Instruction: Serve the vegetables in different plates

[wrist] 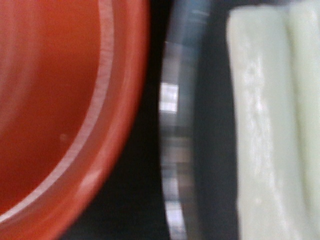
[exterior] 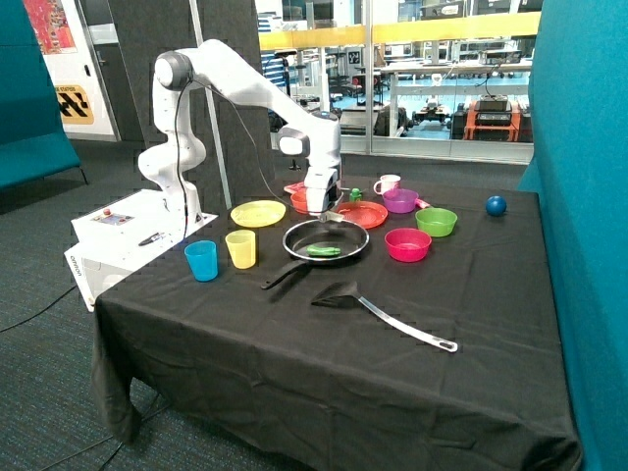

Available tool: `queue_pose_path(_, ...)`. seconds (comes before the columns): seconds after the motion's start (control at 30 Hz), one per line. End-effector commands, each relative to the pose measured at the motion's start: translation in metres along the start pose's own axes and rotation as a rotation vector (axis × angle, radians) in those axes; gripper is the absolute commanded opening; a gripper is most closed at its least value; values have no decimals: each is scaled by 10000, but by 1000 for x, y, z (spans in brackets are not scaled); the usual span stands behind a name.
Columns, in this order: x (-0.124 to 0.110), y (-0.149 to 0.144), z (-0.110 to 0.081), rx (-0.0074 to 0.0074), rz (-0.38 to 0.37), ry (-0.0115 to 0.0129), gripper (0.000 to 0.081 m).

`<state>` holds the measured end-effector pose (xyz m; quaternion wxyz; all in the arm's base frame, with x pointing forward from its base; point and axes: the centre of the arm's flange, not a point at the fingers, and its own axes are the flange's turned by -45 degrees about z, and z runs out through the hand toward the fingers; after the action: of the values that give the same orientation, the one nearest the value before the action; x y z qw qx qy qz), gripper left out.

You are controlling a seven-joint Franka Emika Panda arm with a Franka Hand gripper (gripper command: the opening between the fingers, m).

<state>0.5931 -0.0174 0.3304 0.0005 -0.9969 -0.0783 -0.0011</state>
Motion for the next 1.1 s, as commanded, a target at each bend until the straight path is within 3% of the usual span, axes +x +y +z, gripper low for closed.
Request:
queue_pose_path(0.0,10,-41,-16,-7,-911,-24,0)
queue_pose_path(0.33,27,-91,-4,-6,-1472,-24,0)
queue_pose_path(0.8,57,-122,18,-7,-964,-24,0)
queue_pose_path(0.83,58,-123,17,-7,-970,-24,30)
queue_pose_path(1.0,60,-131,10,-6,-1242,-24,446)
queue_pose_path(1.07,60,-135,9,-6,-1325,-24,543)
